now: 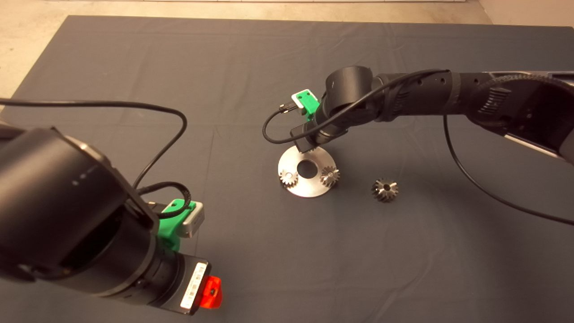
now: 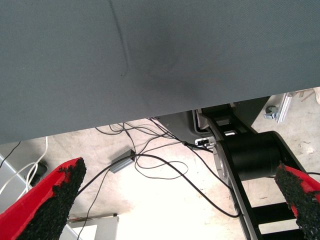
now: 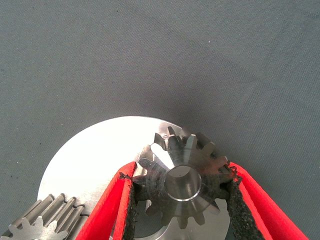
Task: Remove an incorrectly installed larger gear and replace it with the correct smaller gear
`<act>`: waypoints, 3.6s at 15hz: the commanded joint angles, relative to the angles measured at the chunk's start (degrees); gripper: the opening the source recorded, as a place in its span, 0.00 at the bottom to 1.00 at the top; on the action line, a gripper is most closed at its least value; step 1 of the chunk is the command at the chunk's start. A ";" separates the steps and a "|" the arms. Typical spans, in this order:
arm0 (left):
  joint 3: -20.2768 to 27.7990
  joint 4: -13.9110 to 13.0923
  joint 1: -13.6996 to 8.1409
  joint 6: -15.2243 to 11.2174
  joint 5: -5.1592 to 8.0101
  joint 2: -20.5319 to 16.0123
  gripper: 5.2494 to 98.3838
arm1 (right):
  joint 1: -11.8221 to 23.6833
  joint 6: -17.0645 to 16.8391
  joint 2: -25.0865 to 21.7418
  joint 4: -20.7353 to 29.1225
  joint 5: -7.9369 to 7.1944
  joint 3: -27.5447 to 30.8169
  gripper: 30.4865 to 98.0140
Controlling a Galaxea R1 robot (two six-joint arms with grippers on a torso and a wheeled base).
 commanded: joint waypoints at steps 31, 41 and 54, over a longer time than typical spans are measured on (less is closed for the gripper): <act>0.76 -1.17 -0.43 -0.17 7.55 -0.01 1.00 | 0.89 4.08 0.50 -0.21 0.28 -0.30 0.15; 0.76 -1.17 -0.34 -0.17 7.55 -0.01 1.00 | 0.98 4.24 -0.67 -0.23 0.10 -0.04 0.15; 0.76 -1.17 -0.34 0.10 7.55 -0.01 1.00 | 1.07 4.26 1.17 -0.13 0.28 0.14 0.15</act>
